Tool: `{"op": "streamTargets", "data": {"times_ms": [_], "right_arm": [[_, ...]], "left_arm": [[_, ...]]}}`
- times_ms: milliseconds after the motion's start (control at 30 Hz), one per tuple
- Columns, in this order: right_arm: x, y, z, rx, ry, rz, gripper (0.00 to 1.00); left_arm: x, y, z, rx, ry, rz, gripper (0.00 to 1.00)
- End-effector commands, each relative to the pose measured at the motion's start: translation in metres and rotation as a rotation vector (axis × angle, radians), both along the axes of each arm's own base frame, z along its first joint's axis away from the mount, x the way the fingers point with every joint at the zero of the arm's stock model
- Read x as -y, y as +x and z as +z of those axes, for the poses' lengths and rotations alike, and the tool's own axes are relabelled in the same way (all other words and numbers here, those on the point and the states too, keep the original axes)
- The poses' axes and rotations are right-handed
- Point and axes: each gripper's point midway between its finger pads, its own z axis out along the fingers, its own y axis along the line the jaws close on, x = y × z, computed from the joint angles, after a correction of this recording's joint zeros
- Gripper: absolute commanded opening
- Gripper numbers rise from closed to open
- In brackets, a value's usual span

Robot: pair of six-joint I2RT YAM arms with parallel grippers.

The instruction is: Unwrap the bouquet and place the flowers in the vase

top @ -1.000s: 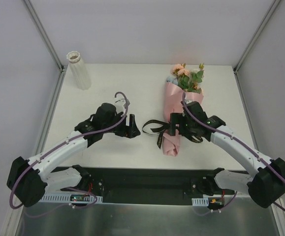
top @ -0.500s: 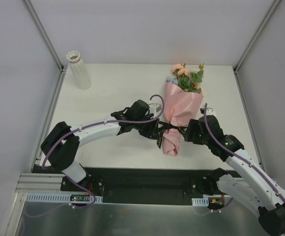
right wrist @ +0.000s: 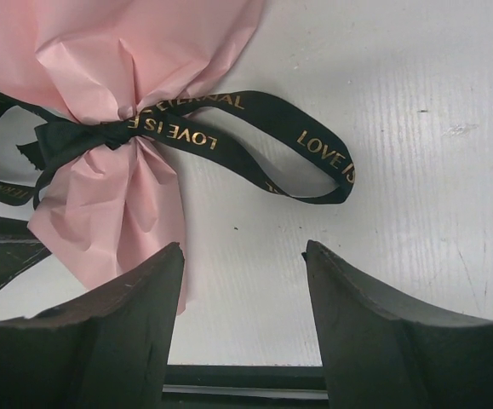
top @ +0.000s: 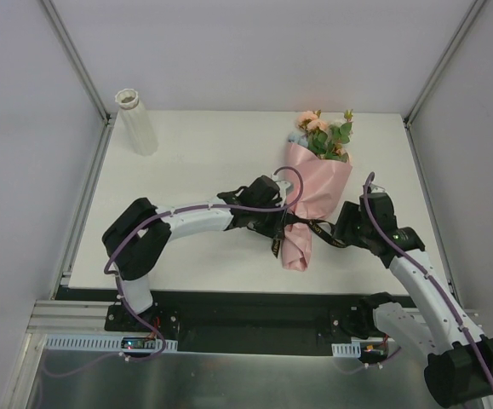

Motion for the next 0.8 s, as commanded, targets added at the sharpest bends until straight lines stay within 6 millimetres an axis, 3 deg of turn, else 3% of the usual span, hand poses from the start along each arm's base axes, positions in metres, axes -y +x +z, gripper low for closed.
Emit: {"op": "streamTargets", "data": {"times_ms": [0,300,500,767], "right_arm": [[-0.006,0.001,-0.003,0.000,0.024,0.048,0.62],[-0.005,-0.001,-0.017,-0.025,0.034,0.035,0.63],[-0.008,0.001,-0.010,-0.032,0.065,0.055,0.64],[-0.003,0.003,-0.008,-0.034,0.065,0.036,0.64]], "left_arm": [[0.016,0.011,0.004,0.014,-0.008,0.050,0.19],[0.009,0.005,0.002,0.044,0.029,0.053,0.26],[-0.002,0.002,-0.004,0.053,0.058,0.076,0.51],[0.000,0.009,-0.018,0.063,0.094,0.072,0.38]]}}
